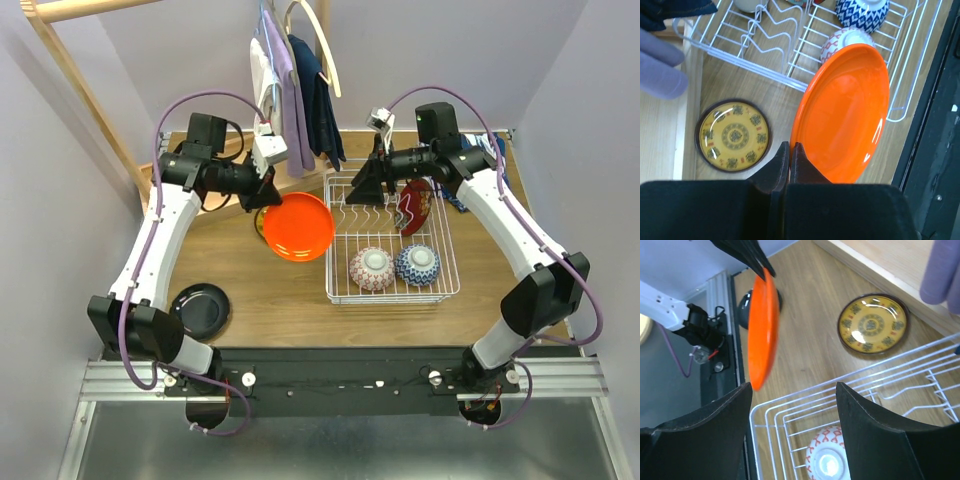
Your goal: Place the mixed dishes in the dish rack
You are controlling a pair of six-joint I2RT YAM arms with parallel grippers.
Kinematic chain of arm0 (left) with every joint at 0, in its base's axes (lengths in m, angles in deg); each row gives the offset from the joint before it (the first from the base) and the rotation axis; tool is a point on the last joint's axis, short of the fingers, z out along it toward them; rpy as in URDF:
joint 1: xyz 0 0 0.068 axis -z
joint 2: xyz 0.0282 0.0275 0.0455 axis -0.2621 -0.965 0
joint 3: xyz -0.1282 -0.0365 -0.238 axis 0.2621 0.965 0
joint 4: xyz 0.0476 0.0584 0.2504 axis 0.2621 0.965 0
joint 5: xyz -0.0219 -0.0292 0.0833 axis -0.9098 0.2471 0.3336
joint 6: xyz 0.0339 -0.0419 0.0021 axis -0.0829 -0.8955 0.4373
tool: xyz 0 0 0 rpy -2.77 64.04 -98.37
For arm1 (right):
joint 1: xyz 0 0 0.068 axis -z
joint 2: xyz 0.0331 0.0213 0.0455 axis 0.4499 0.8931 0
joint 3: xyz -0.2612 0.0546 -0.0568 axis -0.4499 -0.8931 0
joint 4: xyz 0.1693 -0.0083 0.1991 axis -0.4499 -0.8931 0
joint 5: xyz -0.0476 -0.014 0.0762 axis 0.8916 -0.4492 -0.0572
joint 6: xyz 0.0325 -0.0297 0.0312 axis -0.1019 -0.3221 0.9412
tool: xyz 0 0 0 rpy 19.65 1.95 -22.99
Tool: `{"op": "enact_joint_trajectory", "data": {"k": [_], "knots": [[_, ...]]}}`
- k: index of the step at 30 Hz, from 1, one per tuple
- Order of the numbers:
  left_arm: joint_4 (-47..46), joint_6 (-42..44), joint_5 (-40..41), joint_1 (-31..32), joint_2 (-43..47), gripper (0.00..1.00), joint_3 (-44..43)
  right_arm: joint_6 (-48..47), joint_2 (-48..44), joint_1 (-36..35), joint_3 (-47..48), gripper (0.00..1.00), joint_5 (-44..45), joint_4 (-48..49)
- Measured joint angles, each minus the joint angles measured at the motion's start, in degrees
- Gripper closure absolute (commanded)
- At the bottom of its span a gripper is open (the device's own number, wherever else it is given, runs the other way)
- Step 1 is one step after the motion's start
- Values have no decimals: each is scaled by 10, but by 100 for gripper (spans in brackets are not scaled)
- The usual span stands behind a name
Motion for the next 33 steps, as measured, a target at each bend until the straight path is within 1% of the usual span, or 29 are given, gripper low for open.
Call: {"op": "enact_joint_trajectory", "data": {"k": [6,11,14,17,18,20,21,23,24,26,27,29,30,32,33], "knots": [[-24,-31,3,32,-19,100,-21,11,1,-7,1,26,-27,3],[-50,-56,5,53,-28,100,-34,11,5,-10,1,25,-28,0],[-61,-70,5,63,-31,100,-43,11,9,-11,-1,28,-28,1],[-73,-84,5,70,-31,100,-44,11,11,-14,-7,39,-28,1],[-78,-89,5,72,-31,100,-44,12,12,-14,-9,53,-28,1],[-87,-99,5,76,-31,100,-44,15,14,-15,-9,69,-30,1],[-90,-103,6,78,-31,96,-44,17,17,-15,-9,84,-34,2],[-100,-110,11,82,-31,73,-43,25,21,-16,-9,99,-40,3],[-105,-115,16,83,-31,60,-42,31,23,-17,-9,100,-36,5],[-113,-132,18,85,-30,50,-42,39,26,-16,-10,100,-15,9],[-121,-139,30,87,-29,42,-42,46,30,-14,-14,99,-15,12],[-135,-149,57,91,-29,34,-40,59,30,-15,-21,100,-4,17],[-143,-153,70,92,-28,26,-37,65,28,-16,-22,99,4,19],[-163,-166,130,92,-18,20,-23,82,22,-17,-31,100,48,25],[-172,-172,160,92,-10,15,-14,88,15,-18,-38,100,77,26]]}}
